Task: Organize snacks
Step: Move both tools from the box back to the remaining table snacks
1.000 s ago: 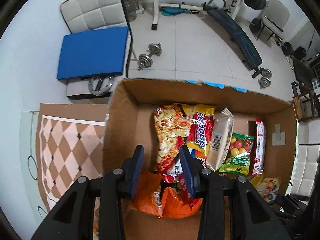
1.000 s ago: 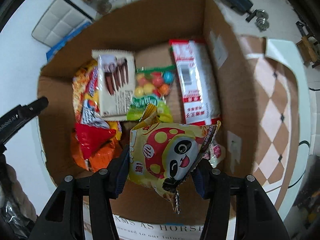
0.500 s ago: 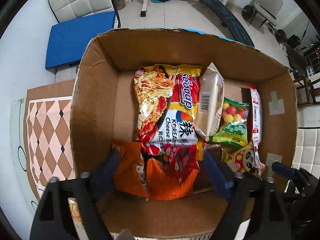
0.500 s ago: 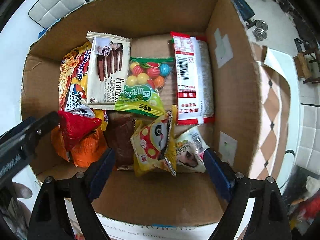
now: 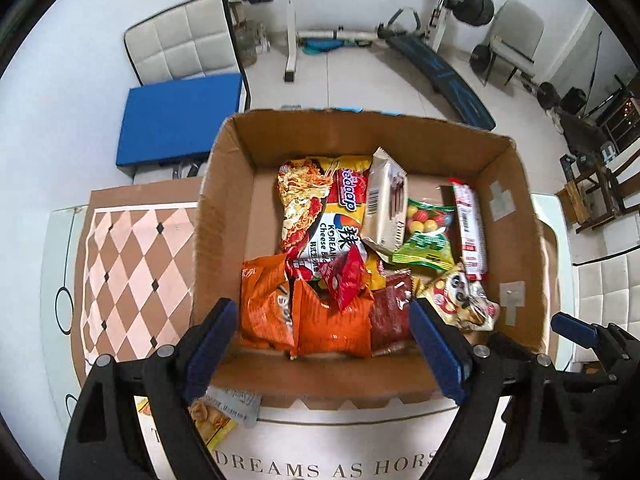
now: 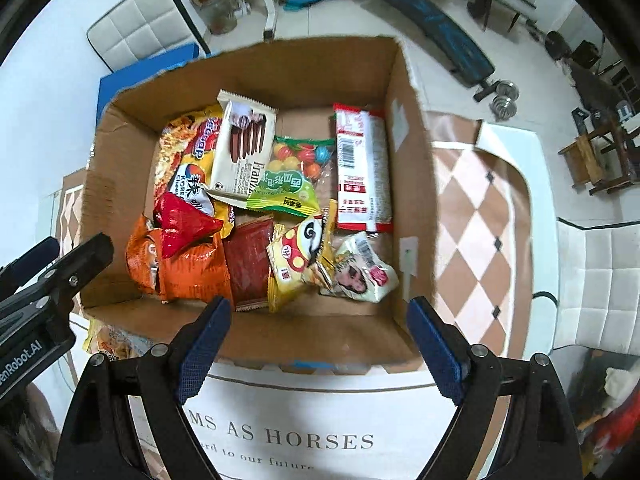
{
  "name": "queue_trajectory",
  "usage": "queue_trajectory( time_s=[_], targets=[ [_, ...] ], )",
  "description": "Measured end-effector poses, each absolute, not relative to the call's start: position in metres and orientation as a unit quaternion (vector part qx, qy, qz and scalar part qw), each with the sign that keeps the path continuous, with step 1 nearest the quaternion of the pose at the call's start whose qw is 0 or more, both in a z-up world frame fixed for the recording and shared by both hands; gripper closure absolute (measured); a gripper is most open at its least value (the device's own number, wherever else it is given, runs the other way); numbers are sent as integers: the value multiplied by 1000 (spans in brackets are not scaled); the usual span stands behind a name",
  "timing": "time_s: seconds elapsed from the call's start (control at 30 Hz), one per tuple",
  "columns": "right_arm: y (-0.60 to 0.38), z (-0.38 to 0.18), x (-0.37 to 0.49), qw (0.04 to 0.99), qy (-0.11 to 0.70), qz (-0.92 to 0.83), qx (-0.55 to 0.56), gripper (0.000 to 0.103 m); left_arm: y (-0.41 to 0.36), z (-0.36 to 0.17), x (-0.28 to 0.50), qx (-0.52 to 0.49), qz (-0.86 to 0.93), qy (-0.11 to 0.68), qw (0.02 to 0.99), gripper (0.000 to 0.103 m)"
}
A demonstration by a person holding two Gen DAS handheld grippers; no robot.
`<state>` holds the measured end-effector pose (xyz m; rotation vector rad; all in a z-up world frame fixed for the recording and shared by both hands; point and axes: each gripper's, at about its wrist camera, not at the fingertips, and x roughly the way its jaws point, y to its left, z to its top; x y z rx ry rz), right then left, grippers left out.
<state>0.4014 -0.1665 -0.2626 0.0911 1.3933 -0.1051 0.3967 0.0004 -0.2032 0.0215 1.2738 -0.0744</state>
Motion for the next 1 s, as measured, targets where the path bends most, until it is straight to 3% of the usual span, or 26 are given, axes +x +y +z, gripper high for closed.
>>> queue_trajectory(
  time_s=[0.63,0.87,1.0],
  targets=[
    [-165,-190,326,815,573,-39,70,11,22,-149,313,-37,-13,538,842,15],
    [-129,-221,317,784,609,25,119,11,93,-170,269,-78,66,552,828,15],
    [-77,-264,318,749,650,71,107,11,154,-220,244,-121,122,598,783,15]
  ],
)
